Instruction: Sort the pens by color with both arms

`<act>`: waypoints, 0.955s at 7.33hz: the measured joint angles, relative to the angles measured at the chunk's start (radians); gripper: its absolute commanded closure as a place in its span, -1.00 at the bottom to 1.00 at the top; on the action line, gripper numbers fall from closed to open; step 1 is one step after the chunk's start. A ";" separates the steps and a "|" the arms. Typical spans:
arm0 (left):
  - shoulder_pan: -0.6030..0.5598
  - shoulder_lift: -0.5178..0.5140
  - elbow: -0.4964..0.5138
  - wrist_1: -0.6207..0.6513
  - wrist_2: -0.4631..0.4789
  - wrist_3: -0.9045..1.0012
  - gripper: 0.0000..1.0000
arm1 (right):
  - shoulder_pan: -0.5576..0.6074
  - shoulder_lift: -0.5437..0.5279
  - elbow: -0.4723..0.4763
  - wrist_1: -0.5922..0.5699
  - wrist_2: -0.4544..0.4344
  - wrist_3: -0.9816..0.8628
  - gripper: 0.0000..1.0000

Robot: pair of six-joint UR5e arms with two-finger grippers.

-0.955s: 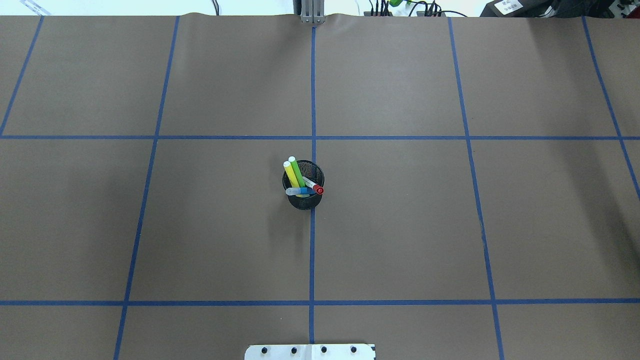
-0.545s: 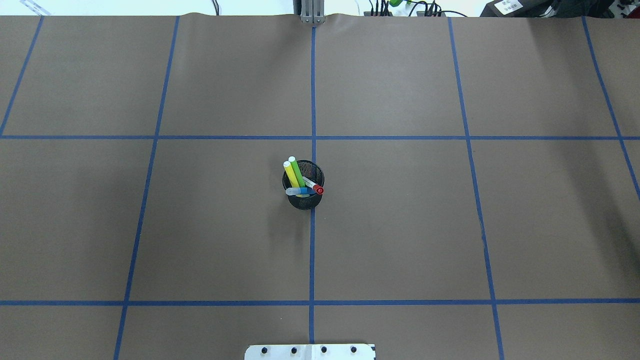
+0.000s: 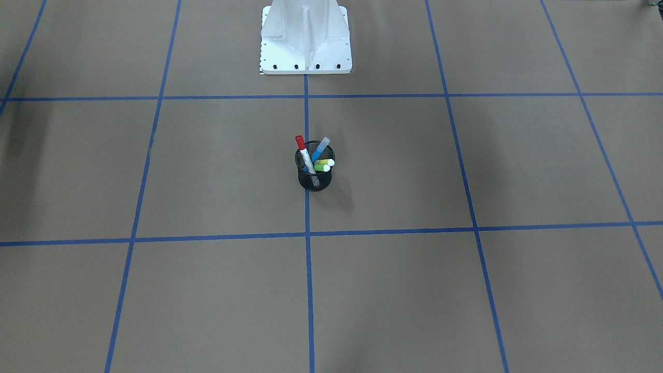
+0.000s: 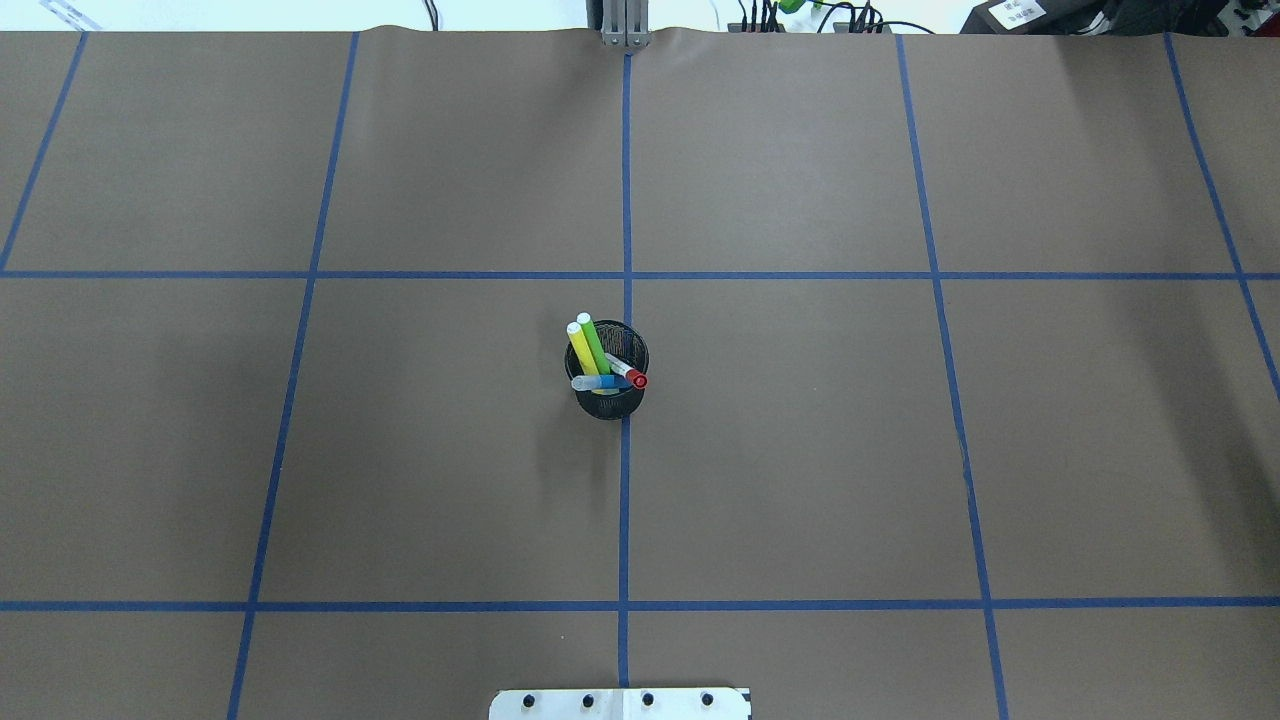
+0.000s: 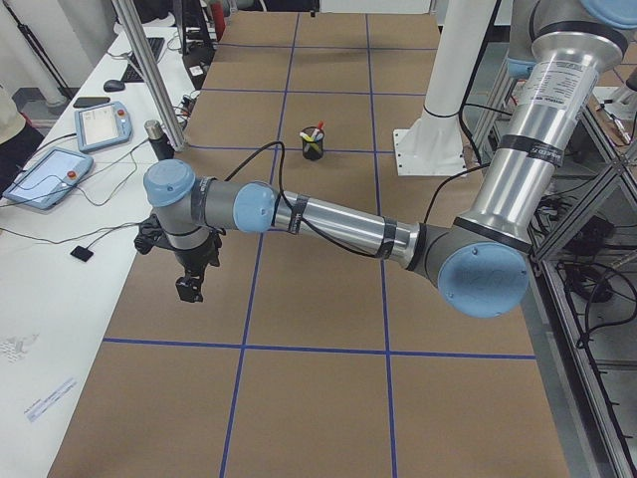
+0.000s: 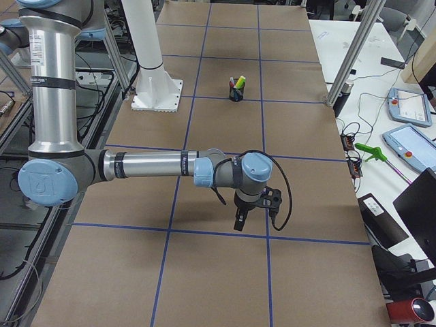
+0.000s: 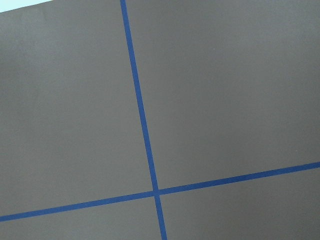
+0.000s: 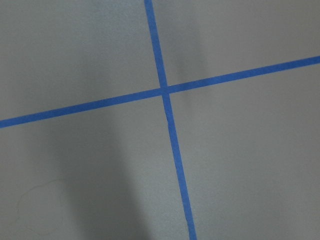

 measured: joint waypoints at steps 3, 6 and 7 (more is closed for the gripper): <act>0.008 0.003 -0.009 -0.001 0.003 -0.011 -1.00 | 0.000 -0.003 0.024 0.002 -0.002 0.009 -1.00; 0.008 0.001 -0.012 -0.006 0.004 -0.012 -1.00 | -0.035 0.079 0.061 0.080 -0.049 0.040 -0.98; 0.008 0.001 -0.023 -0.004 0.002 -0.012 -1.00 | -0.068 0.132 0.079 0.098 -0.085 0.099 -0.99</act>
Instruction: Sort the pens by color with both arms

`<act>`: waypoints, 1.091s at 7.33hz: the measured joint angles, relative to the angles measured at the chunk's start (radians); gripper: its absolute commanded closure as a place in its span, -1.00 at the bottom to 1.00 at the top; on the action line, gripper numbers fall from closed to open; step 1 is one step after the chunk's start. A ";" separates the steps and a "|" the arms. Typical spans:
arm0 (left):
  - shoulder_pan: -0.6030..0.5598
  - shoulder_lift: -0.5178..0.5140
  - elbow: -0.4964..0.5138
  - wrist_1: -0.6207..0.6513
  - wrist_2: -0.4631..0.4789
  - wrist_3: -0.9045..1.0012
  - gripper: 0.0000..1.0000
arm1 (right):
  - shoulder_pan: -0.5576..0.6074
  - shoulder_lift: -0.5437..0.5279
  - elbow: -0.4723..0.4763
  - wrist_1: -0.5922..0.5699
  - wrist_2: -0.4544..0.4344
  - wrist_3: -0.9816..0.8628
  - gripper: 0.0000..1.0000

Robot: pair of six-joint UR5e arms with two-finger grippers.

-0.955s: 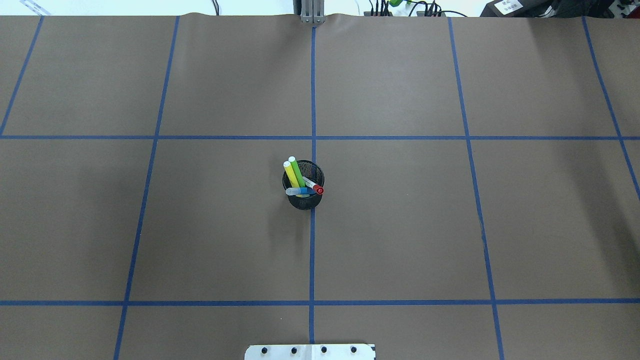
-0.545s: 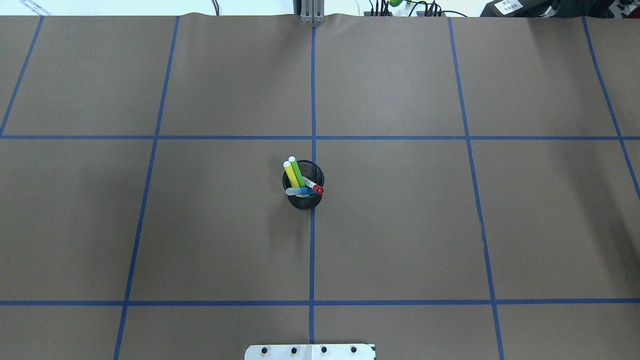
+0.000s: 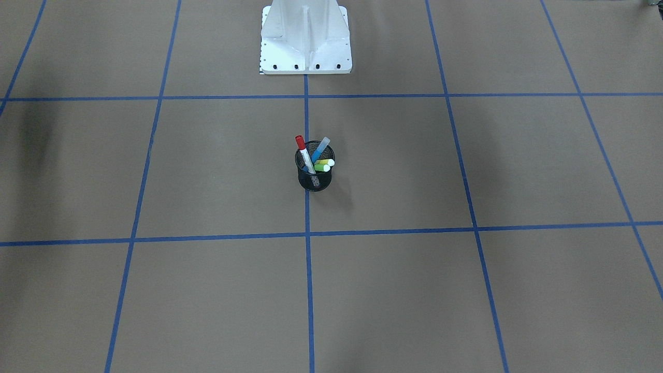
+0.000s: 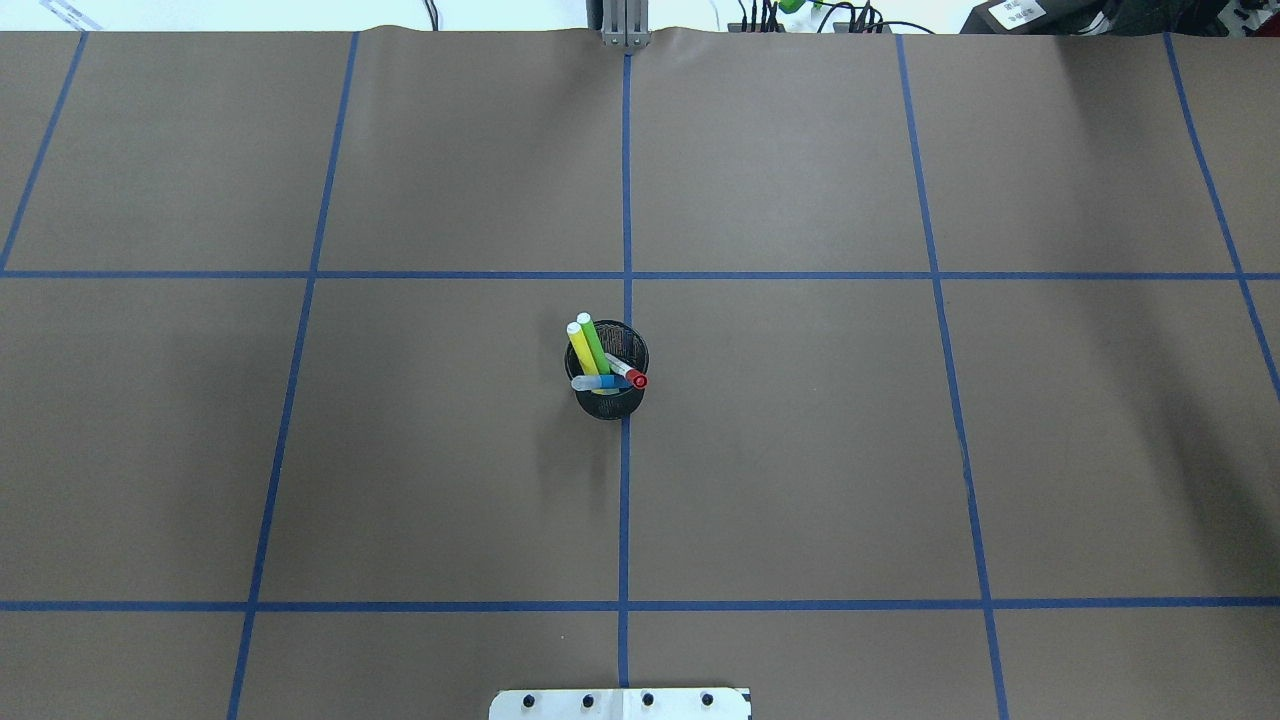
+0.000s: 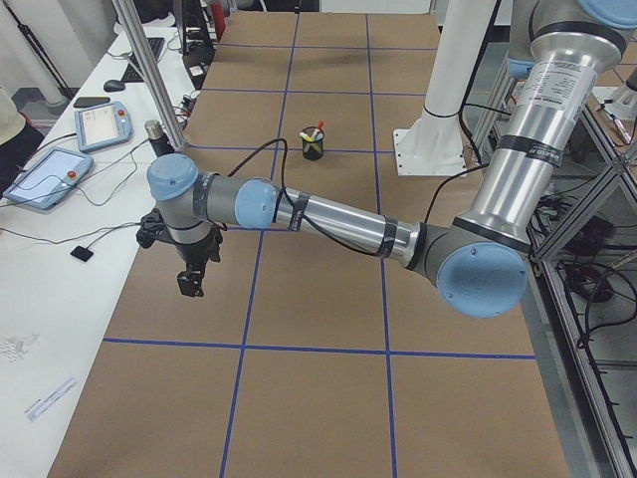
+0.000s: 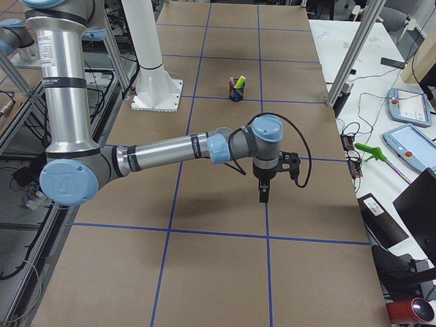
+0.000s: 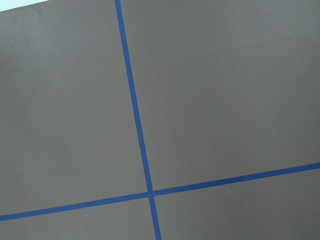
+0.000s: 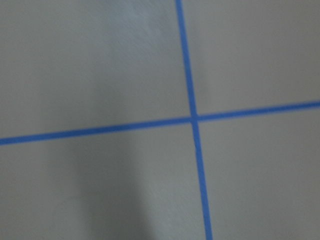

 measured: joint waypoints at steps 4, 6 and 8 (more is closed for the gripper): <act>0.001 -0.003 -0.005 0.004 0.001 -0.004 -1.00 | -0.174 0.209 0.012 -0.059 -0.023 0.310 -0.99; 0.001 -0.004 -0.002 0.004 0.002 -0.017 -1.00 | -0.300 0.372 0.010 -0.210 -0.046 0.550 -0.99; 0.002 -0.001 -0.001 0.004 0.002 -0.027 -1.00 | -0.436 0.455 0.036 -0.248 -0.098 0.703 -0.99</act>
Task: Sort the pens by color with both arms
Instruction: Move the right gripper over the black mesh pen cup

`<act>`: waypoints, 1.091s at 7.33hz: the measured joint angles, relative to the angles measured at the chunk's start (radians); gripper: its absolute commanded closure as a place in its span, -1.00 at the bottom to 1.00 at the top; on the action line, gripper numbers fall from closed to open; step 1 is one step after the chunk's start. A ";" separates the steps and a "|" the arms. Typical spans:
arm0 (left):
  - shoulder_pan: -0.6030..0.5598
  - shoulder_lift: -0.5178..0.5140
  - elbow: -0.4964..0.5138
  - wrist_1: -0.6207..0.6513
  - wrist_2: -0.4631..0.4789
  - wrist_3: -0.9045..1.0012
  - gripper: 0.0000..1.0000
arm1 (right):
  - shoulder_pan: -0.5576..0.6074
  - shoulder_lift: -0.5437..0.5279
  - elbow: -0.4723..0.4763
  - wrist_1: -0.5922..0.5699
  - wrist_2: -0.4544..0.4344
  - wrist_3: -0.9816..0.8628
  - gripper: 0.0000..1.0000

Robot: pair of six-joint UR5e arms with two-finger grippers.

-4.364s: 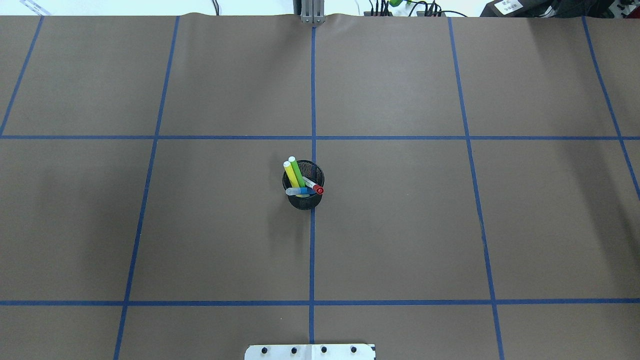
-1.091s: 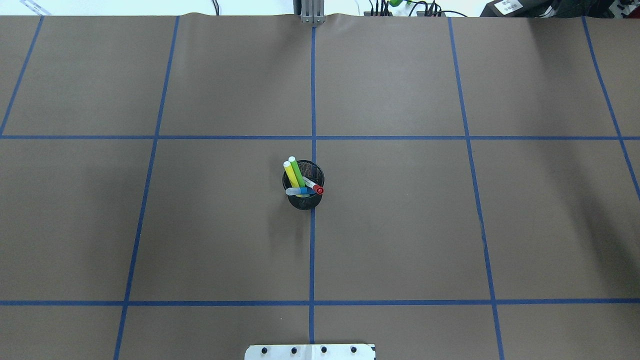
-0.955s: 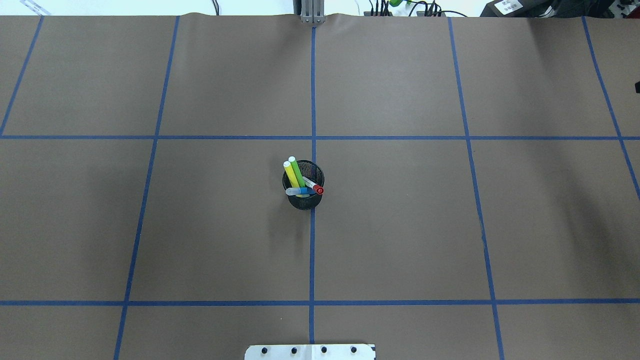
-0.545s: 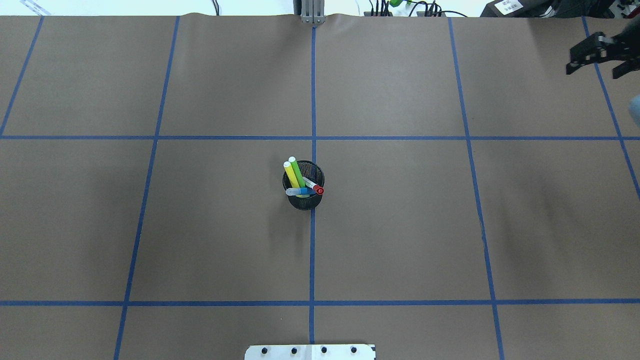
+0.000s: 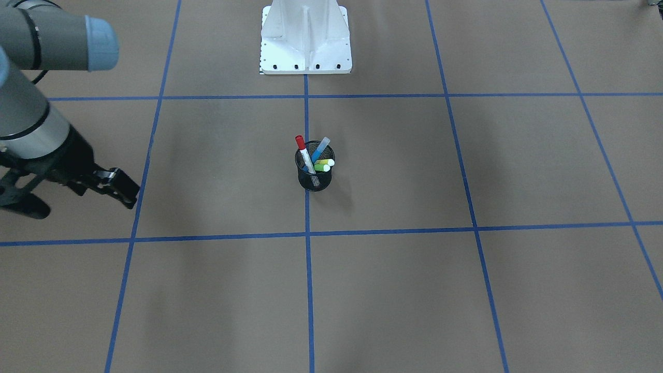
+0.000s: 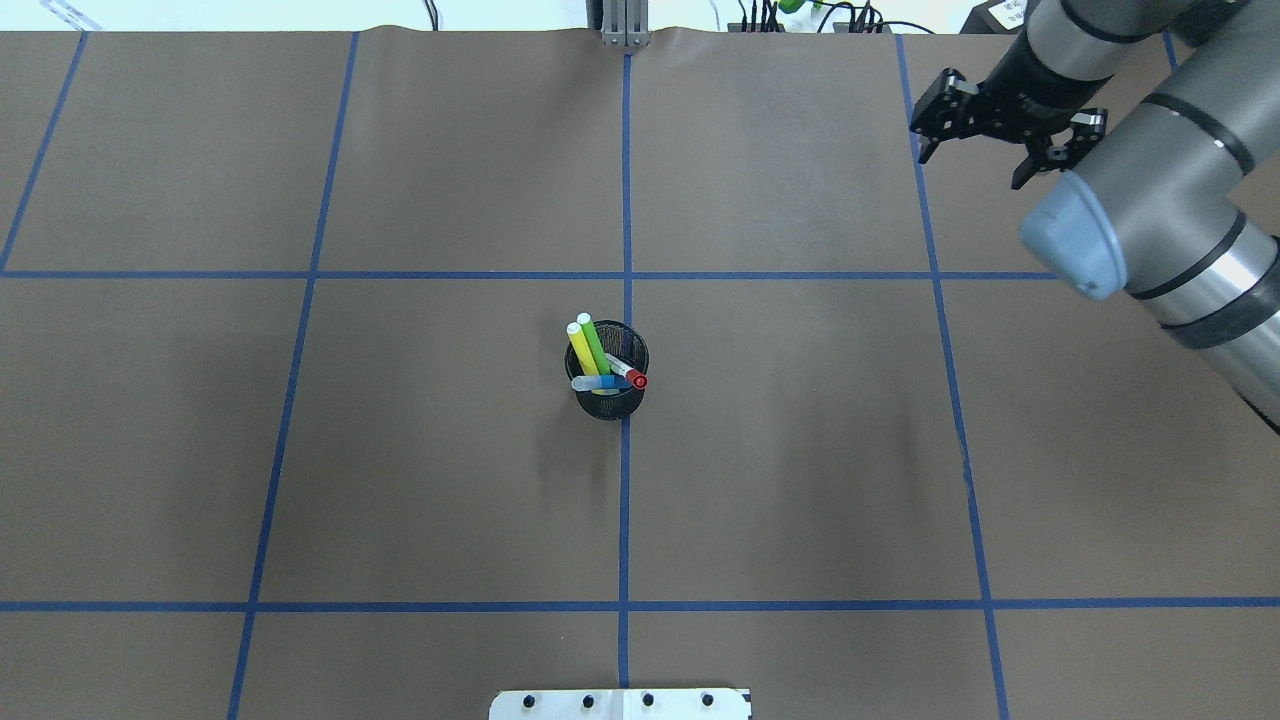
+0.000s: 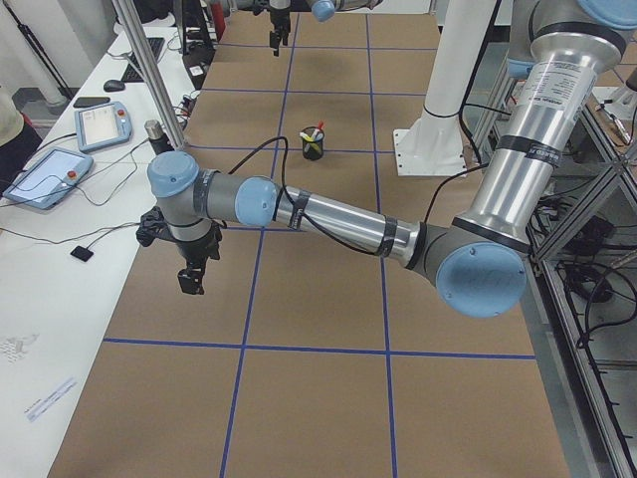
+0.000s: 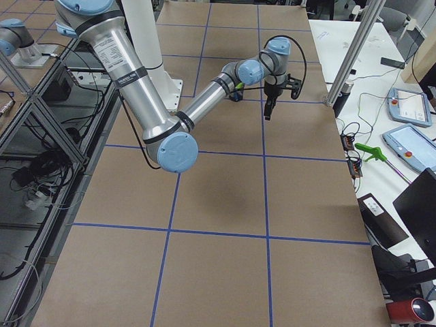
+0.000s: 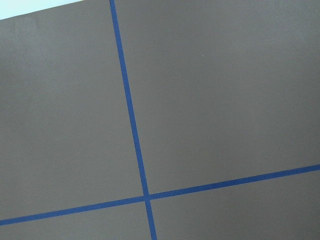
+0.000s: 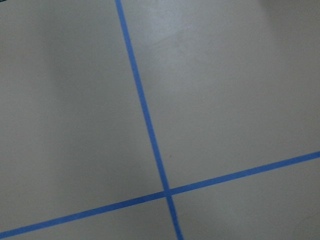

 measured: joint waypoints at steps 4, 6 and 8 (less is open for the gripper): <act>0.002 -0.010 0.002 0.000 0.007 -0.002 -1.00 | -0.312 0.090 0.137 -0.032 -0.221 0.173 -0.99; 0.001 -0.011 -0.001 0.000 0.006 -0.001 -1.00 | -0.376 0.158 0.125 -0.110 -0.237 0.296 -0.98; 0.001 -0.006 0.000 0.001 0.000 -0.004 -1.00 | -0.400 0.258 0.067 -0.144 -0.194 0.482 -0.98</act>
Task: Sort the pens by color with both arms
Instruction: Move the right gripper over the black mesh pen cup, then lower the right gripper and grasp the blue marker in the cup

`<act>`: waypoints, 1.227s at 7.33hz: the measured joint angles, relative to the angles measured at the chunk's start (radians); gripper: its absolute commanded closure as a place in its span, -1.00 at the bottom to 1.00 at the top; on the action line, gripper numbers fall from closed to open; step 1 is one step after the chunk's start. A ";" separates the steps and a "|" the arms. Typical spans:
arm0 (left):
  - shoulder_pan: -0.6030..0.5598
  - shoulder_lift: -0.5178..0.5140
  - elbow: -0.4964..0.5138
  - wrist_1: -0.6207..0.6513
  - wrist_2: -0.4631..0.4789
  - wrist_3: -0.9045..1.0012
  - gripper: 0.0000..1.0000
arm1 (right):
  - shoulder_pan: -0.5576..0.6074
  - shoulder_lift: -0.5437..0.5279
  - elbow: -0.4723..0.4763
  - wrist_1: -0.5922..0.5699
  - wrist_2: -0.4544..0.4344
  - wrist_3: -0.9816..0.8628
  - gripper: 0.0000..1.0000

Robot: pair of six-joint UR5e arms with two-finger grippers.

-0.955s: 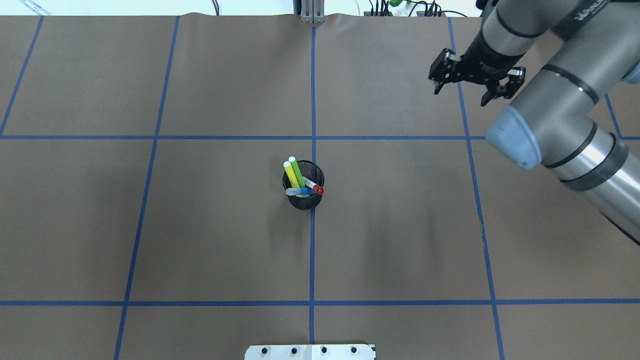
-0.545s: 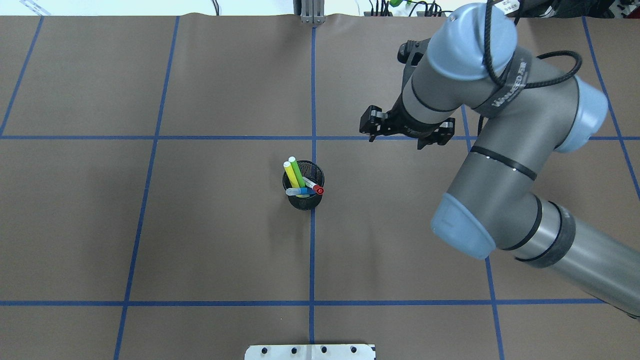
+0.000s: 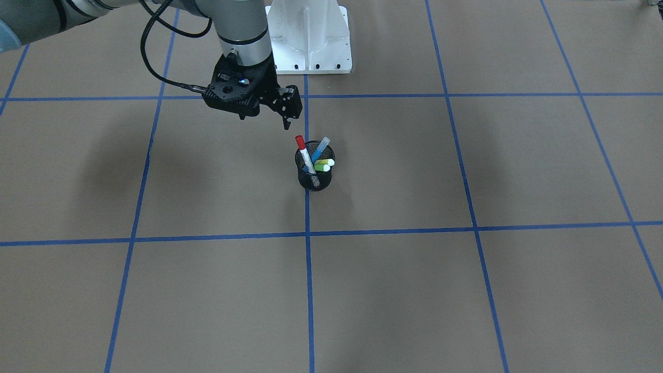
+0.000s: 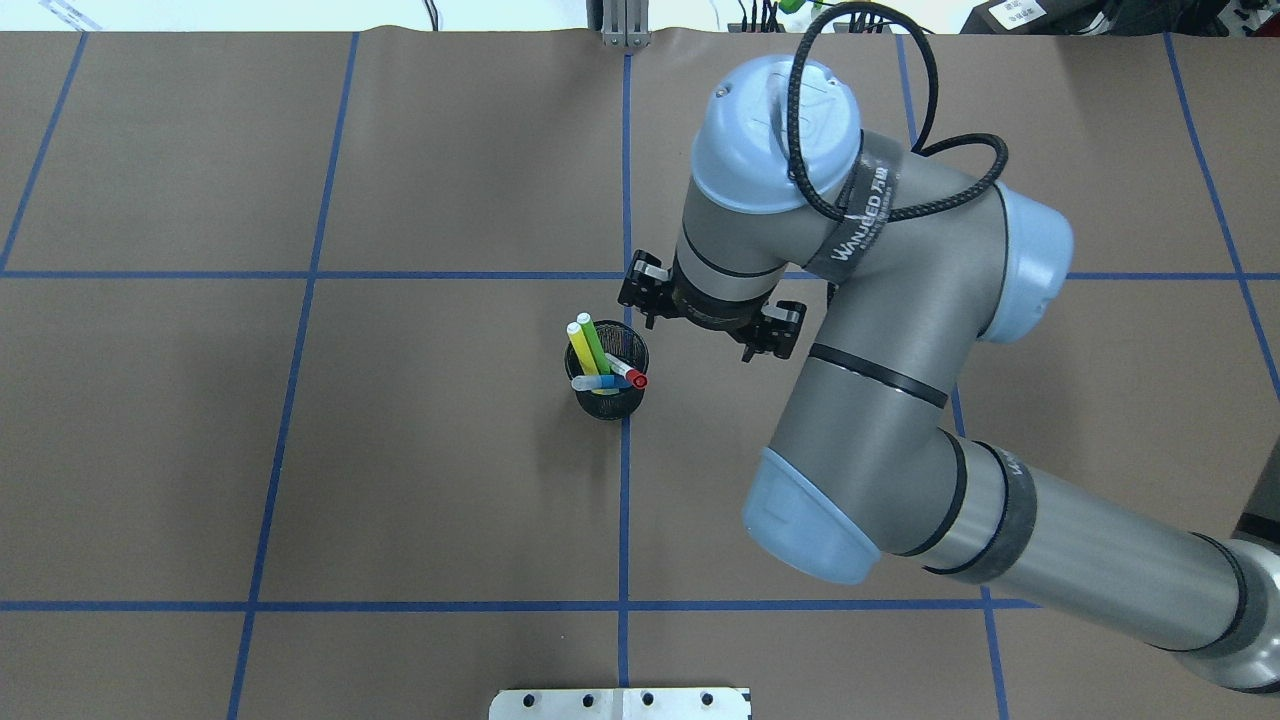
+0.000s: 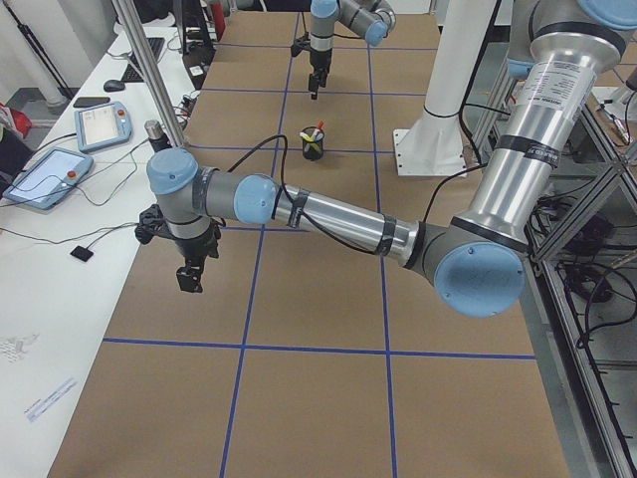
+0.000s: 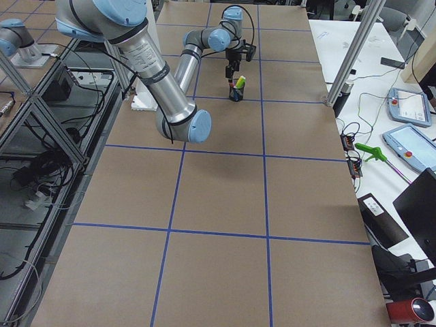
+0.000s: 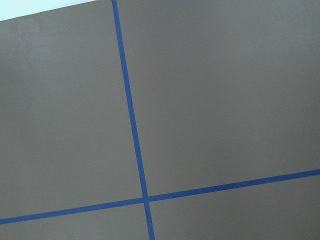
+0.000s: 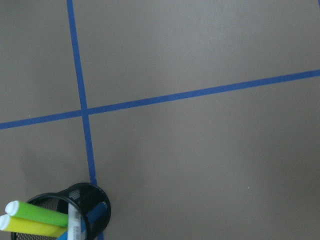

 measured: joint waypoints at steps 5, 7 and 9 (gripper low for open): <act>0.000 -0.004 0.009 0.000 -0.002 -0.014 -1.00 | -0.007 0.120 -0.212 0.020 0.201 0.351 -0.88; 0.000 -0.006 0.008 -0.001 -0.003 -0.018 -1.00 | -0.006 0.135 -0.283 0.075 0.219 0.360 -0.74; 0.000 -0.007 0.007 -0.001 -0.003 -0.029 -1.00 | -0.004 0.138 -0.316 0.107 0.219 0.361 -0.63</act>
